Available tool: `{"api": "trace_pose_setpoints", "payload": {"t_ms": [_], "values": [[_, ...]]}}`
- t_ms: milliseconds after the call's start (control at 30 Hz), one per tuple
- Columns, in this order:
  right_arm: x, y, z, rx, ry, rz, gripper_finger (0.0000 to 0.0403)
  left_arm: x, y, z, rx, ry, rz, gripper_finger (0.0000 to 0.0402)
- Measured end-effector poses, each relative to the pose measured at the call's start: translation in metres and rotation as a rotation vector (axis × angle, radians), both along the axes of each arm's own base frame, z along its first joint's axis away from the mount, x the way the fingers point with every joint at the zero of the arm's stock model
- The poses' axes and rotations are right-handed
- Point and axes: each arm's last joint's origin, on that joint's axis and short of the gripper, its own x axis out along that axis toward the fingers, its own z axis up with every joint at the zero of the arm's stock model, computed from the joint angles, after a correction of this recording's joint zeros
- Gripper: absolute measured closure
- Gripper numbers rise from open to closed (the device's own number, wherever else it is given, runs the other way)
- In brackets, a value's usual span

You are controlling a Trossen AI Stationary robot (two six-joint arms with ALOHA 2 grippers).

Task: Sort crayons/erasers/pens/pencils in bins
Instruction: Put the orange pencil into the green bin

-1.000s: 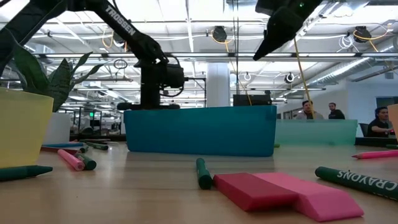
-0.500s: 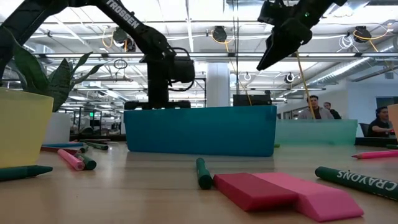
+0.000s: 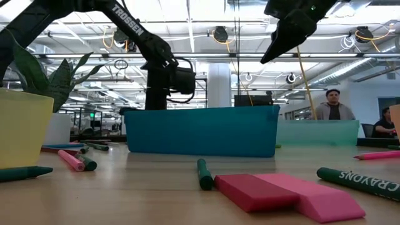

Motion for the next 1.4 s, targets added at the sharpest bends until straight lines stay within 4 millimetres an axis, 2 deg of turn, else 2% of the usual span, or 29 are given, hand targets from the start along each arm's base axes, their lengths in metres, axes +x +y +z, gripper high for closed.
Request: {"api": "trace_pose_setpoints", "payload": {"t_ms": [267,667,833,933,1133,1233,1400], "values": [[-0.002,0.0,0.002,-0.001,-0.01,-0.002,0.0234,-0.011,-0.014,0.003,-0.044,0.153,0.01,0.0309],[-0.004,0.001,0.001,-0.002,0.011,0.002,0.0234,-0.017,-0.021,0.011,0.18,0.291,0.079,0.0309],[-0.005,0.001,0.0,0.002,0.032,0.002,0.0234,-0.034,-0.027,0.004,0.24,0.31,0.145,0.0309],[-0.006,0.001,-0.002,0.005,0.052,0.001,0.0234,-0.047,-0.037,0.002,0.302,0.24,0.174,0.0309],[-0.005,0.001,-0.001,0.001,0.041,0.002,0.0234,-0.063,-0.055,-0.001,0.541,-0.003,0.171,0.0309],[-0.006,0.001,-0.001,0.009,0.041,-0.005,0.0234,-0.074,-0.059,-0.004,0.6,-0.016,0.18,0.0309],[-0.005,0.001,-0.001,0.009,0.031,-0.008,0.0234,-0.076,-0.056,-0.017,0.629,-0.041,0.186,0.0308]]}}
